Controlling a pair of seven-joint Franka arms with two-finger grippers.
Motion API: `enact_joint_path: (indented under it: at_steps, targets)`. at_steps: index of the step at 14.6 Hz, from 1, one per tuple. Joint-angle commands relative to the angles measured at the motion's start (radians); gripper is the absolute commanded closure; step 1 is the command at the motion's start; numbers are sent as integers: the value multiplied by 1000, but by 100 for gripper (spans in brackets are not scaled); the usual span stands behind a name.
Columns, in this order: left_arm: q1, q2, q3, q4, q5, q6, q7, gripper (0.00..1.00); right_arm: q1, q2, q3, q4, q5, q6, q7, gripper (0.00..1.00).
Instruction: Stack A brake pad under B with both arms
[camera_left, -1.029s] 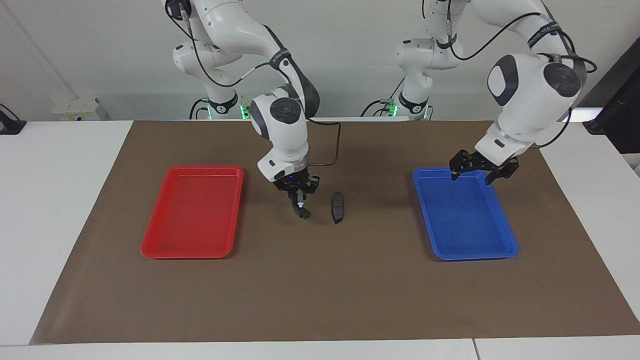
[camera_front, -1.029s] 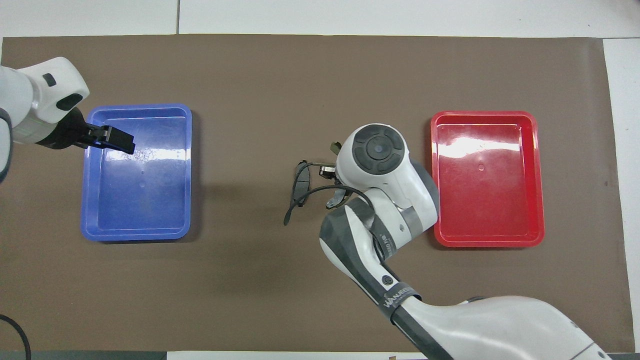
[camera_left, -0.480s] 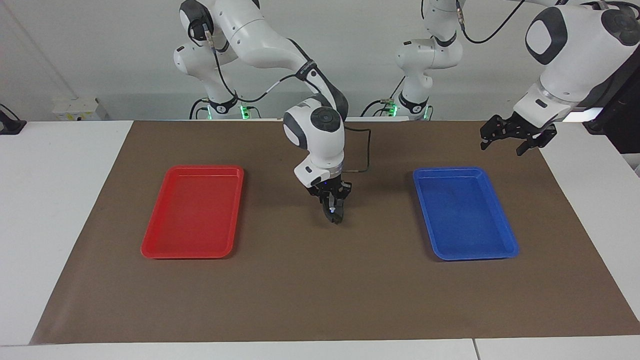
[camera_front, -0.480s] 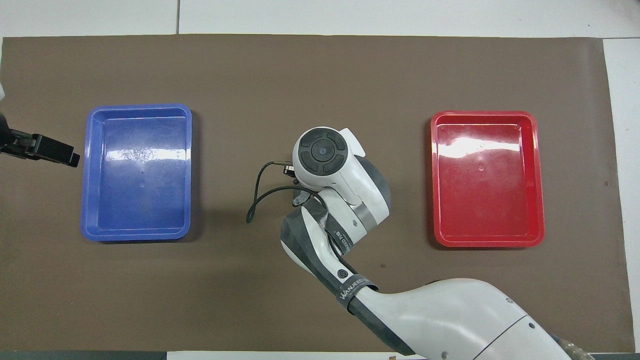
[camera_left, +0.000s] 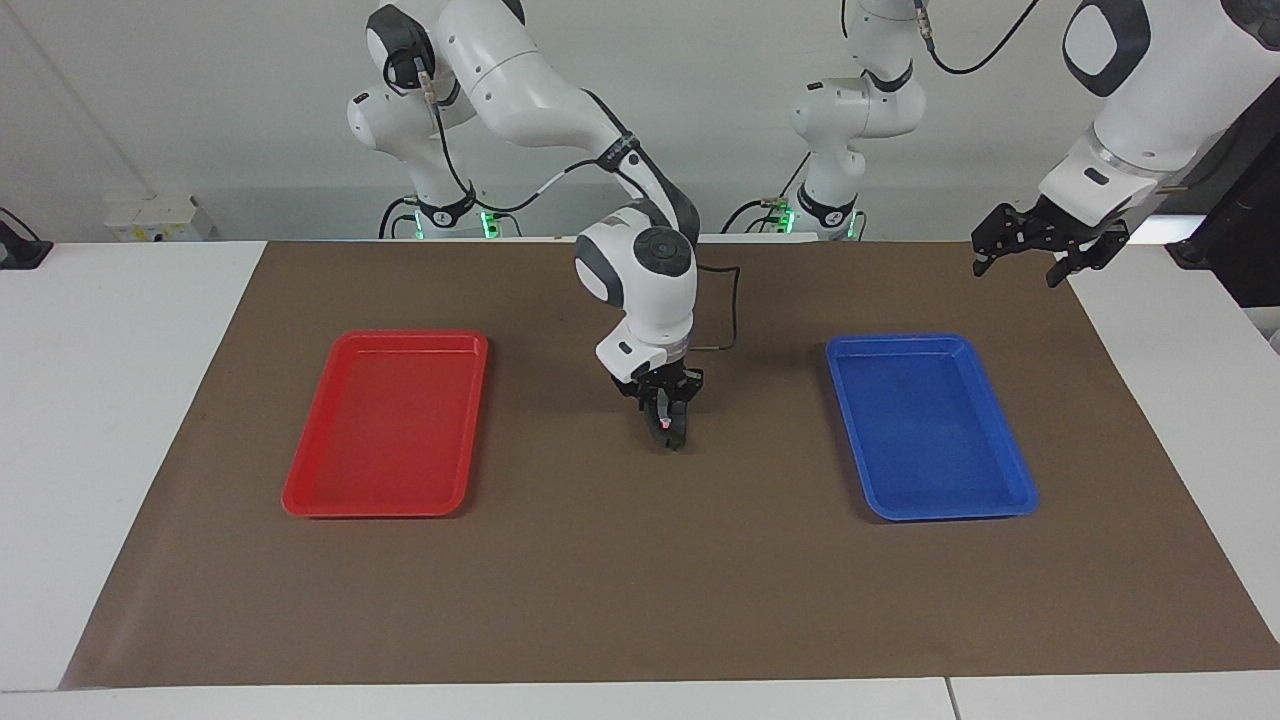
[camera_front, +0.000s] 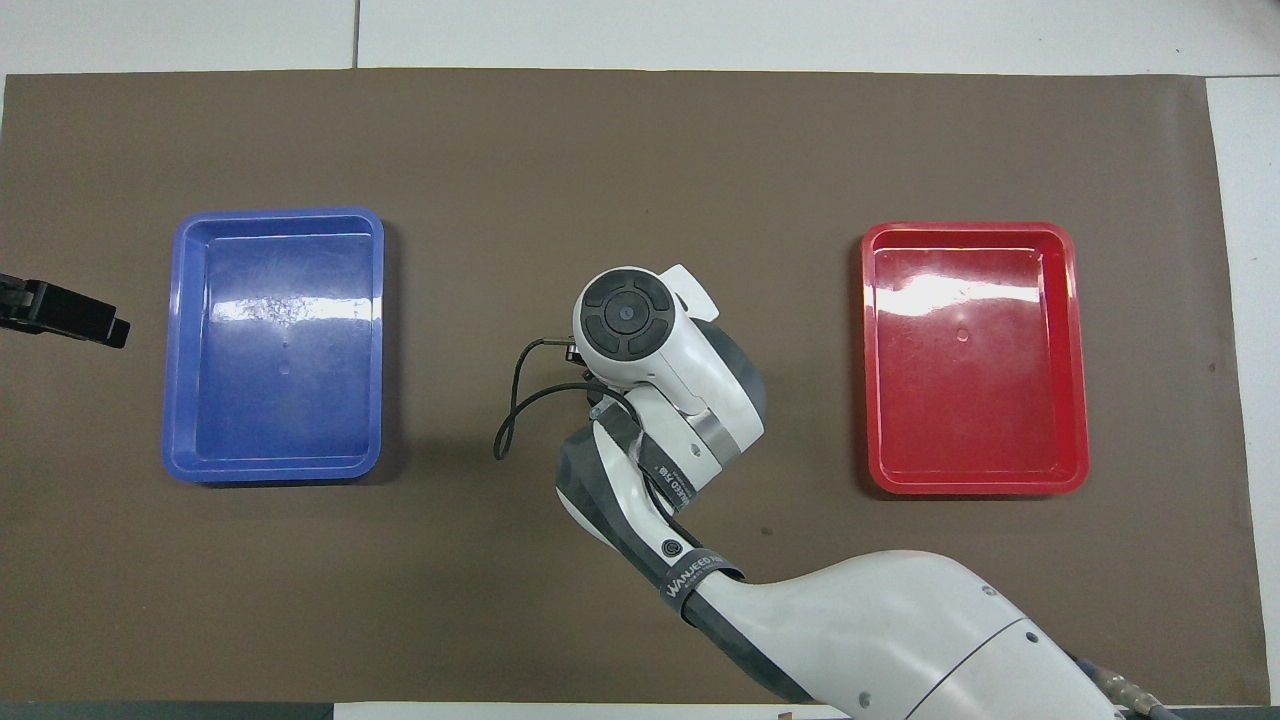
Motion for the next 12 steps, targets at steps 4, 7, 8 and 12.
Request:
enact_joint_path:
  at_steps: [4, 7, 8, 12]
  targets:
    - [2, -32, -3, -42, 18, -3, -2, 0, 3, 7, -1, 17, -9, 3, -34, 100]
    - [-1, -32, -1, -44, 18, 6, -91, 0, 8, 10, -1, 14, -3, 29, -34, 100]
    - [-4, -32, -1, -44, 18, 7, -126, 0, 11, 13, -1, 12, -3, 32, -35, 100]
    - [4, -30, -1, -44, 18, 30, -126, 0, 11, 13, -1, 11, -1, 41, -35, 100]
